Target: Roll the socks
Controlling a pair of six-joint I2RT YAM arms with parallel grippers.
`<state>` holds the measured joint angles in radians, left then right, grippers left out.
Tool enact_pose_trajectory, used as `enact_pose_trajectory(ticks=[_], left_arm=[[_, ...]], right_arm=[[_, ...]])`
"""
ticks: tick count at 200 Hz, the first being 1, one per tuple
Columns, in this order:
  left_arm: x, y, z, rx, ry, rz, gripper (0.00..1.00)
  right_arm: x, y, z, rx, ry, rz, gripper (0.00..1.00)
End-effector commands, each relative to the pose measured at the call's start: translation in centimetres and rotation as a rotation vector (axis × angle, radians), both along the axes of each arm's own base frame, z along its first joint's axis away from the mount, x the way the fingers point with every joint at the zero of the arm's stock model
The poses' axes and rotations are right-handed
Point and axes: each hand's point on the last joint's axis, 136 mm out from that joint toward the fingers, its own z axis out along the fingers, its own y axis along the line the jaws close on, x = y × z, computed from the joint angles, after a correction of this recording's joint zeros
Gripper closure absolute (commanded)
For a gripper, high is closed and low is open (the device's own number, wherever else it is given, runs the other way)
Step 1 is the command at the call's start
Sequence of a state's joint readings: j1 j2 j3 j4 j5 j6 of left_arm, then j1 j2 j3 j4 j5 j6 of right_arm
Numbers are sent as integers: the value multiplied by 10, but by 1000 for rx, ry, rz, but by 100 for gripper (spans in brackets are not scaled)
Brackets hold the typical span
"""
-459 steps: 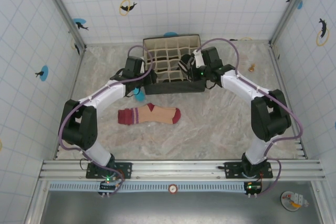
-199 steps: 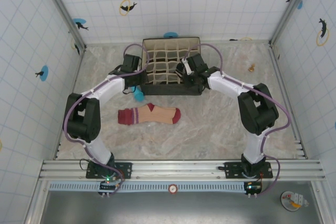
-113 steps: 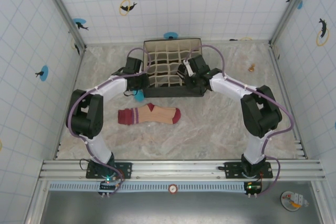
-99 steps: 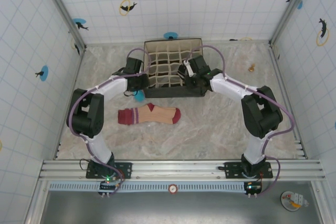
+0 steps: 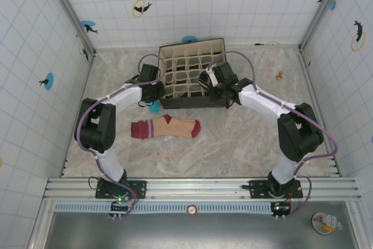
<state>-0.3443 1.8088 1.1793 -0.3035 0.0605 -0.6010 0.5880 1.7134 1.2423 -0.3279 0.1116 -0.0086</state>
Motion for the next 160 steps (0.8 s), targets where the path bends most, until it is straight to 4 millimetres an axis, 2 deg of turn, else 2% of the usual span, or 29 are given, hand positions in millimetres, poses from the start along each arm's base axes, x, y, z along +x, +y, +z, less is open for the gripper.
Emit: enact_pose_trajectory(ticks=[1,53,89,128,160], left_arm=[[-6,13,-15,35,70,86,100],[-8,11,-23,22,101,100,100],[-8,11,-25,18,110,102,100],[-6,8,-26,8,114,99,100],[-4,6,-25,1,115,98,100]], right_arm=[[-19,-17,-24,-103,85,-2,100],[-43,-19,-70,-213,241,56,100],[-56,-20,-94,-238,319,67,100],[-59,-29,-115,-292,357,-1,100],[-51,-36,-126,-350,323,-105,100]])
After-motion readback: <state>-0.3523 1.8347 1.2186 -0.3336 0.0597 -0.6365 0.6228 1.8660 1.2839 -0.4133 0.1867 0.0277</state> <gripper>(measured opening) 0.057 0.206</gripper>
